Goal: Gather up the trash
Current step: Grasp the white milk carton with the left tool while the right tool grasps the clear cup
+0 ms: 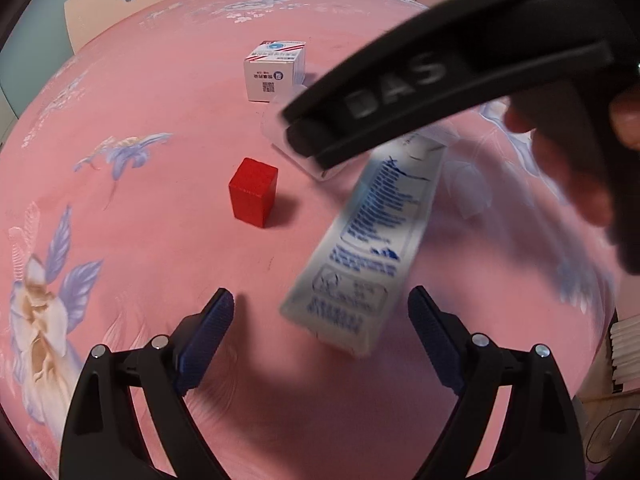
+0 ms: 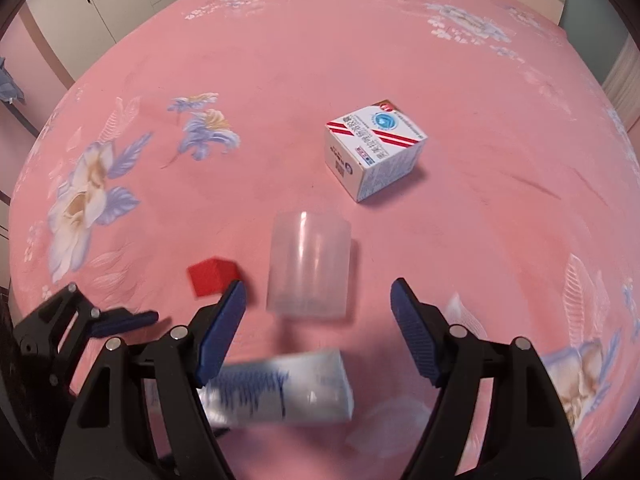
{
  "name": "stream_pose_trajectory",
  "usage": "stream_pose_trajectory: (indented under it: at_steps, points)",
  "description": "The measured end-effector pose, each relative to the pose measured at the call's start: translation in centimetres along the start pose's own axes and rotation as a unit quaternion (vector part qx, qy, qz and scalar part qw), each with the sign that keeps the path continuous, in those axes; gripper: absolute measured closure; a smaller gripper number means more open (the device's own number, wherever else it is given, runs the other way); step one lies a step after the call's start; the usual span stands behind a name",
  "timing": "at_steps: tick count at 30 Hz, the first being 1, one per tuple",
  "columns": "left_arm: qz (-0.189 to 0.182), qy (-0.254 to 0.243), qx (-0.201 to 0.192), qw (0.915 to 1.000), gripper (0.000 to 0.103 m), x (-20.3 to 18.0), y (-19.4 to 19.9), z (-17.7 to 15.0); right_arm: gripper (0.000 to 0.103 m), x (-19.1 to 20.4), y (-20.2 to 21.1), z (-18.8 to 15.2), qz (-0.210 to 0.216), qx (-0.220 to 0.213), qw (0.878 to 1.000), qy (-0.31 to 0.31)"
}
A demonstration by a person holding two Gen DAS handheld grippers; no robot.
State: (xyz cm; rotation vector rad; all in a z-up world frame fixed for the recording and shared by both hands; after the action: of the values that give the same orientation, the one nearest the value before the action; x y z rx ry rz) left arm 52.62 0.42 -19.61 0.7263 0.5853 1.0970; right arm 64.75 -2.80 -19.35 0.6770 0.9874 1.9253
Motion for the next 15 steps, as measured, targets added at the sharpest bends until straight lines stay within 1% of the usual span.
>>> stream_pose_trajectory:
  at_steps: [2,3,5,6,7,8,9,10,12,15]
  points:
    - [-0.006,0.005,0.001,1.0,0.015,0.0,-0.8,0.1,0.029,-0.1,-1.5,0.1,0.006,0.011,1.0,-0.006]
    - [-0.009,0.009,0.001,0.9999,0.02,0.0,-1.2,0.2,0.029,-0.2,-1.9,0.1,0.009,0.014,1.0,-0.01]
    - [-0.012,0.017,-0.004,0.9998,0.024,0.1,-1.7,0.4,0.03,-0.4,-2.9,0.1,0.011,0.019,1.0,-0.015]
    - [-0.013,0.016,-0.009,0.9997,0.028,0.0,-1.8,0.6,0.038,-0.4,-3.4,0.0,0.01,0.023,1.0,-0.013]
    - [-0.013,0.012,-0.012,0.9998,0.03,0.0,-2.0,0.8,0.042,-0.4,-3.9,-0.1,0.006,0.025,1.0,-0.007]
    - [-0.014,0.01,-0.014,0.9998,0.035,-0.1,-2.1,0.9,0.043,-0.4,-4.1,-0.1,0.004,0.025,1.0,0.0]
    - [-0.016,0.007,-0.015,0.9997,0.043,-0.3,-2.2,1.0,0.047,-0.3,-4.2,0.0,0.002,0.023,1.0,0.006]
    - [-0.019,0.006,-0.015,0.9997,0.046,-0.5,-2.3,1.1,0.055,-0.2,-4.2,0.1,0.002,0.02,1.0,0.011]
    - [-0.021,0.008,-0.015,0.9996,0.053,-1.1,-2.4,1.3,0.055,-0.2,-4.2,0.3,0.004,0.018,1.0,0.01]
    - [-0.024,0.002,-0.017,0.9996,0.058,-1.6,-2.1,1.4,0.055,-0.4,-3.8,0.6,-0.001,0.008,1.0,0.012]
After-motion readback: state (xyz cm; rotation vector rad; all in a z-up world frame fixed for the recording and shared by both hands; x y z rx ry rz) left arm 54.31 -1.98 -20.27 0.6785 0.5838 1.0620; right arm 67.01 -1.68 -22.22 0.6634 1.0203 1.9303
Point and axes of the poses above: each gripper's, at about its wrist camera, not at the fingertips, and y roughly against the way its jaws point, x to its left, z to its top, the point moved 8 cm from there along -y, roughly the way its jaws point, and after that the axes turned 13 degrees about -x, right-handed, at the moved point
